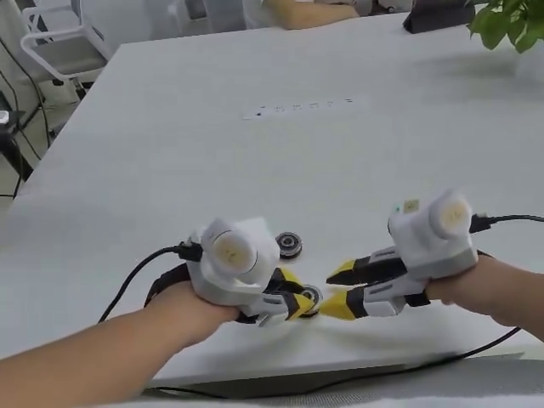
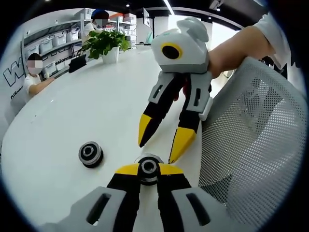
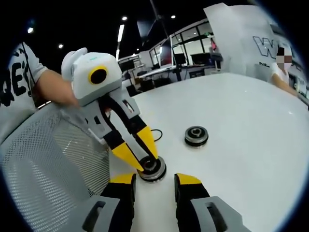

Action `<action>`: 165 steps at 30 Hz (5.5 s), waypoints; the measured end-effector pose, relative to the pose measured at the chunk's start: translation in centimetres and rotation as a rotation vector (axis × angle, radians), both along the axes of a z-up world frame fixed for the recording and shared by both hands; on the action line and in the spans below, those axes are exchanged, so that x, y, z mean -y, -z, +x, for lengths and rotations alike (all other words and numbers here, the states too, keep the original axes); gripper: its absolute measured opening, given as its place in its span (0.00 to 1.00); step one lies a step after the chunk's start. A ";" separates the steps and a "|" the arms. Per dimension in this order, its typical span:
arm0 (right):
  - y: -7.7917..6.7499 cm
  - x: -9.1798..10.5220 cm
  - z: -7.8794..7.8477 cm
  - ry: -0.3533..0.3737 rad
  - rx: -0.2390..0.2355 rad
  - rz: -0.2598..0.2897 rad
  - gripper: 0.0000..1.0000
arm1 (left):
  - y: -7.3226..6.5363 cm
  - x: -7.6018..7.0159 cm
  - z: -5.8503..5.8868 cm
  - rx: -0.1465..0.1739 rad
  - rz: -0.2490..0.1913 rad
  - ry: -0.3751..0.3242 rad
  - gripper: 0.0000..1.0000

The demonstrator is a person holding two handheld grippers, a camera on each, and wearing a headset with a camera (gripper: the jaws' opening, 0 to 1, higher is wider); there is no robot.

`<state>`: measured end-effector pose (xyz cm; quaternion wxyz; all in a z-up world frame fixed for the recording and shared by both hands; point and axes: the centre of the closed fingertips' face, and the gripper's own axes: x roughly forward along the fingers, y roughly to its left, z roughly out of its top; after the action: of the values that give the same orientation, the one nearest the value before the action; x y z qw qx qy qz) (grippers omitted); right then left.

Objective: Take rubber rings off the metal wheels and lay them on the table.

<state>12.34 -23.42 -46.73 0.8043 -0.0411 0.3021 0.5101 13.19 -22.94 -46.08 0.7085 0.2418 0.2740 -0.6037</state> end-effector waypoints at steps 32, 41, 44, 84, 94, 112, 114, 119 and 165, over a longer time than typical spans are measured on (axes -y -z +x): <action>1.1 -0.7 -0.1 -0.070 0.097 -0.078 0.22 | 0.2 0.2 0.0 0.009 -0.032 -0.038 0.07; 1.2 -0.2 -0.2 -0.056 0.084 -0.080 0.15 | 0.2 0.2 0.0 0.009 -0.034 -0.044 0.07; 1.2 -0.2 -0.2 -0.057 0.084 -0.082 0.15 | 0.2 0.2 0.0 0.008 -0.034 -0.046 0.07; 1.1 1.1 0.4 0.249 -0.277 0.111 0.00 | 0.2 0.3 0.0 0.016 -0.029 -0.072 0.07; -0.3 0.5 0.2 0.280 -0.307 0.210 0.00 | 0.3 0.4 -0.1 0.018 -0.024 -0.070 0.07; -1.4 -1.3 -0.4 0.201 -0.307 0.255 0.00 | 0.3 0.4 -0.2 0.027 -0.020 -0.071 0.07; -2.0 -1.6 -0.2 0.195 -0.292 0.279 0.00 | 0.3 0.5 -0.2 0.028 -0.022 -0.069 0.07; -2.0 -1.3 -0.2 0.200 -0.301 0.299 0.00 | 0.3 0.5 -0.2 0.026 -0.024 -0.068 0.07; -3.2 -0.8 0.2 0.200 -0.305 0.314 0.00 | -6.5 -4.4 0.7 -0.037 -0.144 -0.075 0.25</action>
<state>12.55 -22.67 -43.54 0.7925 0.1918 0.3396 0.4688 13.84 -18.51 -39.58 0.7409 0.1684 0.2517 -0.5995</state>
